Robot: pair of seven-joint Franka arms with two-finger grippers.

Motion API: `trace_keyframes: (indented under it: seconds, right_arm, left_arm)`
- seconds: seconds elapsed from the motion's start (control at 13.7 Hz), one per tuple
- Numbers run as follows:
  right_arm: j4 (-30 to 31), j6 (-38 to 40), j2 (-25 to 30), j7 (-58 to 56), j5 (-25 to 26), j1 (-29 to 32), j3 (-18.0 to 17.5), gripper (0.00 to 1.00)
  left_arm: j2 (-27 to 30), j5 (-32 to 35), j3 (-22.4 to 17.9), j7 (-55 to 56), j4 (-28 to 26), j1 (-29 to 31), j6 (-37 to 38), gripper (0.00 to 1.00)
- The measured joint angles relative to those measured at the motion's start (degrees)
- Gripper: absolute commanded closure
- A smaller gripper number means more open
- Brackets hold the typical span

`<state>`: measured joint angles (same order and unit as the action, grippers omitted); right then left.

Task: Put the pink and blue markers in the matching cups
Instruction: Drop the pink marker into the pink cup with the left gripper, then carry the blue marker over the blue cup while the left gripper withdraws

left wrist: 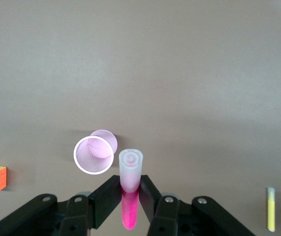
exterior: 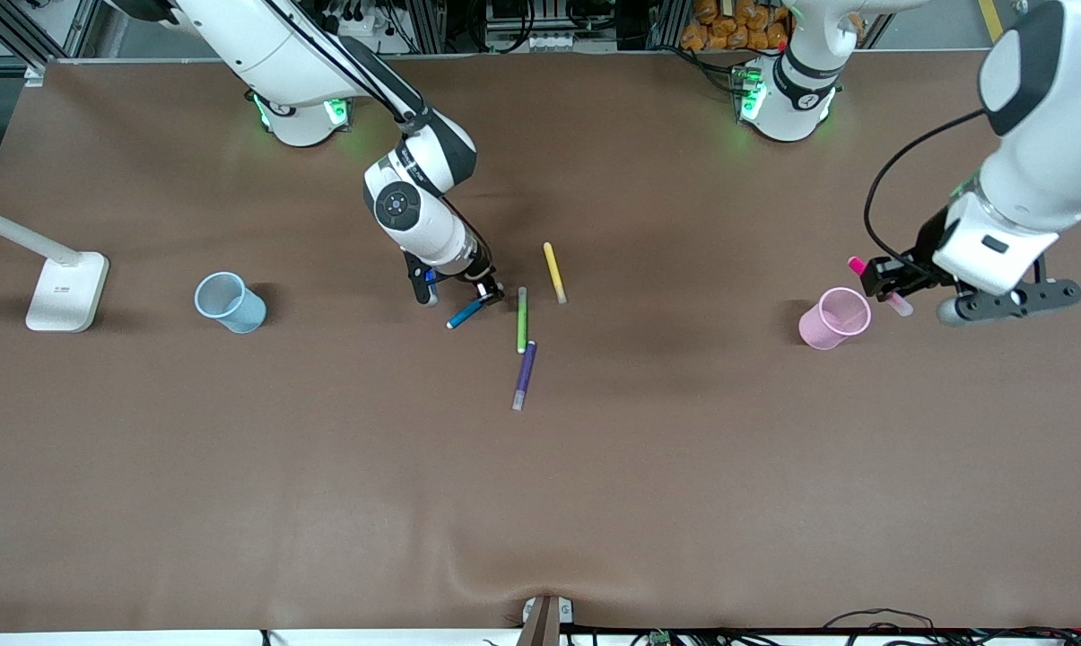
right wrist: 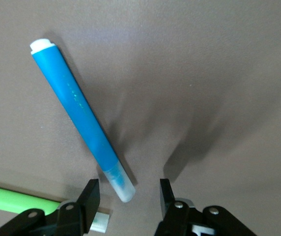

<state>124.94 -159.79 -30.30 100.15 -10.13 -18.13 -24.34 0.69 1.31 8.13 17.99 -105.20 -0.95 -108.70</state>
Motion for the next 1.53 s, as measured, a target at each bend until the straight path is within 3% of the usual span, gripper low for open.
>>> trace_keyframes:
  seconds: [0.29, 0.51, 0.8, 1.16, 1.38, 1.46, 1.53]
  right_arm:
    - [-0.1, -0.5, -0.4, 0.0, 0.1, -0.3, 0.0, 1.0]
    - [-0.3, -0.3, -0.4, 0.0, 0.1, -0.4, 0.0, 1.0]
    - [-1.8, 5.9, 1.1, 0.0, 0.2, -0.2, 0.2, 1.0]
    - [-8.7, 28.0, 6.1, -3.6, 0.2, 2.5, 0.5, 1.0]
    - [-12.6, 42.3, 9.1, -13.1, -0.2, 6.5, 1.2, 1.0]
    - [-13.2, 45.6, 10.2, -16.7, -1.3, 7.6, 2.2, 1.0]
    - [-13.5, 48.5, 11.2, -20.6, -3.3, 8.4, 3.6, 1.0]
  left_arm:
    - [4.4, 0.3, 0.5, -0.5, -13.0, 1.1, -12.0, 1.0]
    - [5.1, 1.7, 0.6, -1.3, -21.3, 2.3, -23.5, 1.0]
    - [5.0, 3.1, 0.7, -3.4, -27.8, 5.1, -31.2, 1.0]
    - [1.7, 6.7, 0.8, -3.8, -34.0, 8.2, -43.9, 1.0]
    - [-1.8, 7.5, 0.8, -4.5, -34.4, 10.0, -47.2, 1.0]
    - [-2.4, 7.5, 0.8, -4.5, -34.4, 10.0, -47.4, 0.64]
    - [-2.8, 7.5, 0.9, -4.5, -34.4, 10.0, -47.4, 0.01]
